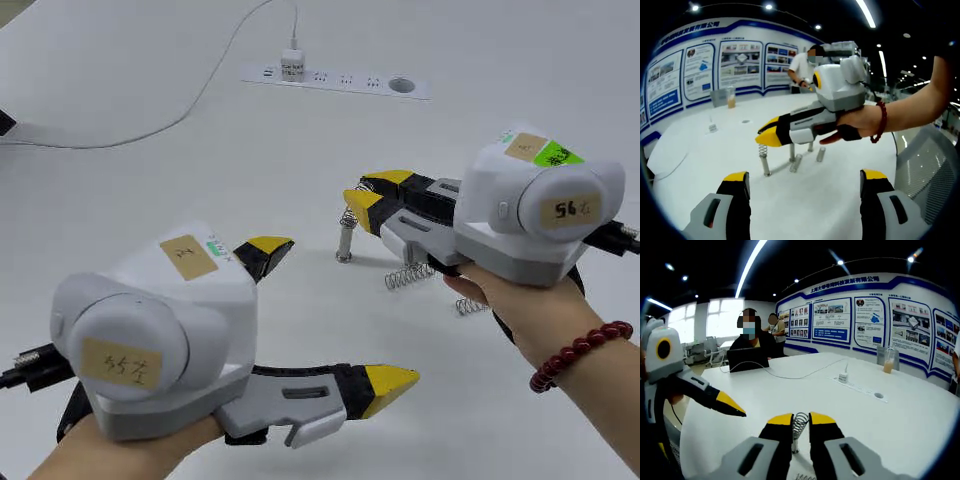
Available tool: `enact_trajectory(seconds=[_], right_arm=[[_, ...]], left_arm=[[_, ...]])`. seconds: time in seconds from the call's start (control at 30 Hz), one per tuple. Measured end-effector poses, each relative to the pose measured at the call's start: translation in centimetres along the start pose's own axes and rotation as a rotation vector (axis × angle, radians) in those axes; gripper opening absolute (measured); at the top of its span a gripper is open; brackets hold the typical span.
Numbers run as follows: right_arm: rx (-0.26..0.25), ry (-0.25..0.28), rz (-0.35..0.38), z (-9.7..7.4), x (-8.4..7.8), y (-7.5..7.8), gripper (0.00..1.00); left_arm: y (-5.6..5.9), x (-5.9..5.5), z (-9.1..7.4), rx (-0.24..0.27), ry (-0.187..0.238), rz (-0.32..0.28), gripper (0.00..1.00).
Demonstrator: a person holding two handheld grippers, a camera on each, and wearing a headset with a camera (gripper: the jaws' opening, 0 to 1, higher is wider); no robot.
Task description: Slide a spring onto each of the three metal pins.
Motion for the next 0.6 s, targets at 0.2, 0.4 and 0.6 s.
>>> enact_trajectory(seconds=[0.2,0.4,0.6], right_arm=[[0.002,-0.034,-0.114,0.3,0.0,-0.5,0.13],[0.009,-0.058,-0.172,0.8,-0.3,-0.8,0.13],[0.005,-0.094,-0.194,1.3,-0.8,-0.9,0.13]], left_arm=[[0.1,-0.1,0.1,-0.004,-0.007,-0.010,0.93],[0.1,-0.3,0.2,-0.002,-0.018,-0.022,0.91],[0.1,-0.5,0.2,-0.003,-0.022,-0.026,0.92]])
Point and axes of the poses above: the centre of the closed fingertips' face, and the gripper's own axes: z roughly forward along the fingers, y roughly to its right, x roughly out of its top, the point moved 10 cm from there along -z, roughly backward along the fingers, and after that the axes turned 4 degrees about -y, right-handed, at the moved point
